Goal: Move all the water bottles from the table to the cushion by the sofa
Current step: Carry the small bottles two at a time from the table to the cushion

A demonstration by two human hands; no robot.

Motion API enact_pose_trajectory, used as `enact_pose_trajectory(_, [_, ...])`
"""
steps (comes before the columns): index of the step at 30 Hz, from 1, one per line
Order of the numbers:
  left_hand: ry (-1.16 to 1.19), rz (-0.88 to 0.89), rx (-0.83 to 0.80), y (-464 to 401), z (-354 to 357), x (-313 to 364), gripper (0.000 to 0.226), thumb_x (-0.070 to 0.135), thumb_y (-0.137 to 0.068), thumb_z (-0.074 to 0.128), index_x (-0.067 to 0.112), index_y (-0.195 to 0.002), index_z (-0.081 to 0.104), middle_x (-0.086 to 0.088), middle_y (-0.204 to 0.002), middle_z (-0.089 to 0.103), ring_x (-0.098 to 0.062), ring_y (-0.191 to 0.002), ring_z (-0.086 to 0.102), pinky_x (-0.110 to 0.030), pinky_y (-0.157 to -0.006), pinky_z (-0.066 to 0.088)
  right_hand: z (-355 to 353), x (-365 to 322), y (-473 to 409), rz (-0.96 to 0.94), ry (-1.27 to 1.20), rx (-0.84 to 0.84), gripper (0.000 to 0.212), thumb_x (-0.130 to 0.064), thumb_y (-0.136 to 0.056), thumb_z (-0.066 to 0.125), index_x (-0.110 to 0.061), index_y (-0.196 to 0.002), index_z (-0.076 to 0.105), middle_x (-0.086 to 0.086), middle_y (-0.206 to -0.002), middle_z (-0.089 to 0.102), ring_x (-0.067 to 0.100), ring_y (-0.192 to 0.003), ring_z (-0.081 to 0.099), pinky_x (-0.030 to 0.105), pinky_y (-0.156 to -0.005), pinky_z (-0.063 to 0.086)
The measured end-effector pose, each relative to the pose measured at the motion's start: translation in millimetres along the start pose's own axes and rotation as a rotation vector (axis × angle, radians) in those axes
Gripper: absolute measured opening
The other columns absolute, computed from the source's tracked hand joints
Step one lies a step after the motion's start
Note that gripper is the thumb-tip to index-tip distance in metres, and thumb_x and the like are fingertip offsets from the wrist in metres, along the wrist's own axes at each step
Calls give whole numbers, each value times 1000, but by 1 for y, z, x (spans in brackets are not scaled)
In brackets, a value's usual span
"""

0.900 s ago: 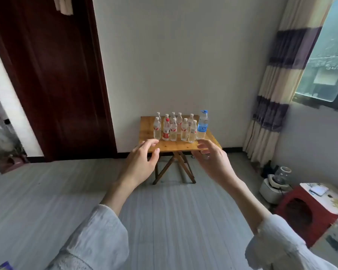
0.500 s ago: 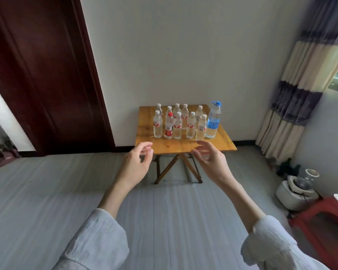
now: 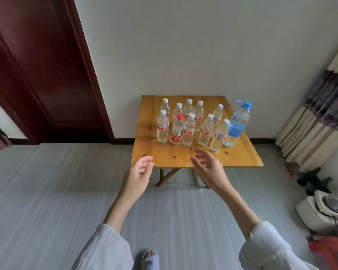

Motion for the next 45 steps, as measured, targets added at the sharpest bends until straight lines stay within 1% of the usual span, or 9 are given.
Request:
enact_pose_trajectory(6, [27, -84, -95, -126, 15, -47, 24, 28, -93, 43, 23, -113, 54, 3, -106, 63, -16, -106, 58, -35, -96, 47, 29, 35, -118, 77, -8, 0, 37, -29, -88, 54, -12, -121, 52, 6, -114, 63, 11, -96, 57, 14, -72, 43])
enact_pose_trajectory(10, [-11, -142, -220, -202, 33, -72, 25, 35, -93, 41, 29, -115, 50, -1, -122, 58, -13, -109, 54, -27, -89, 45, 41, 60, -181, 159, -6, 3, 36, -29, -88, 54, -11, -120, 53, 8, -112, 64, 15, -98, 59, 26, -80, 47])
enact_pose_trajectory(13, [-10, -197, -206, -251, 39, -85, 33, 32, -93, 43, 22, -123, 49, -4, -127, 55, -12, -107, 52, -20, -82, 42, 48, 74, -220, 194, 22, 1, 35, -25, -89, 54, -9, -120, 53, 9, -111, 65, 12, -94, 57, 25, -79, 45])
enact_pose_trajectory(19, [-63, -223, -179, -323, 58, -112, 45, 32, -91, 48, 22, -134, 37, -1, -140, 43, -12, -120, 43, -24, -91, 36, 66, 100, -287, 191, 121, 2, 32, -14, -88, 56, -8, -119, 53, 12, -109, 66, 19, -92, 62, 26, -76, 46])
enact_pose_trajectory(23, [-109, -210, -155, -365, 79, -113, 51, 25, -89, 53, 20, -136, 33, 1, -144, 37, -12, -129, 35, -22, -97, 29, 82, 110, -331, 125, 251, -42, 40, -14, -87, 56, -9, -125, 47, 15, -117, 59, 29, -101, 60, 39, -84, 50])
enact_pose_trajectory(31, [-181, -244, -58, -424, 112, -124, 57, 21, -86, 59, 16, -136, 32, -2, -142, 39, -17, -131, 35, -22, -101, 29, 113, 138, -387, 138, 496, -270, 46, -23, -90, 50, -8, -131, 36, 15, -124, 50, 32, -109, 51, 39, -84, 43])
enact_pose_trajectory(38, [-179, -204, 17, -437, 109, -130, 39, 19, -81, 64, 12, -118, 51, 5, -110, 55, -9, -102, 50, -7, -72, 37, 124, 137, -394, 60, 505, -288, 42, -32, -89, 52, -10, -124, 44, 11, -118, 53, 29, -106, 51, 39, -77, 46])
enact_pose_trajectory(42, [-140, -220, -7, -433, 109, -141, 41, 19, -84, 61, 15, -122, 47, 4, -116, 53, -8, -107, 48, -4, -74, 40, 130, 135, -397, 0, 428, -254, 42, -33, -85, 57, -9, -119, 49, 9, -118, 55, 28, -107, 48, 37, -80, 46])
enact_pose_trajectory(45, [-101, -236, -35, -427, 112, -146, 40, 18, -88, 53, 17, -127, 40, 6, -121, 47, -7, -112, 44, -15, -86, 40, 135, 139, -397, 10, 328, -255, 41, -31, -85, 58, -11, -119, 48, 9, -115, 58, 26, -104, 51, 32, -79, 43])
Point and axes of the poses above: each hand's wrist, its own y-axis away from the middle knuckle, its own z-axis out of the palm, x = y × z, the point moved 10 cm from there along -y, towards the middle knuckle
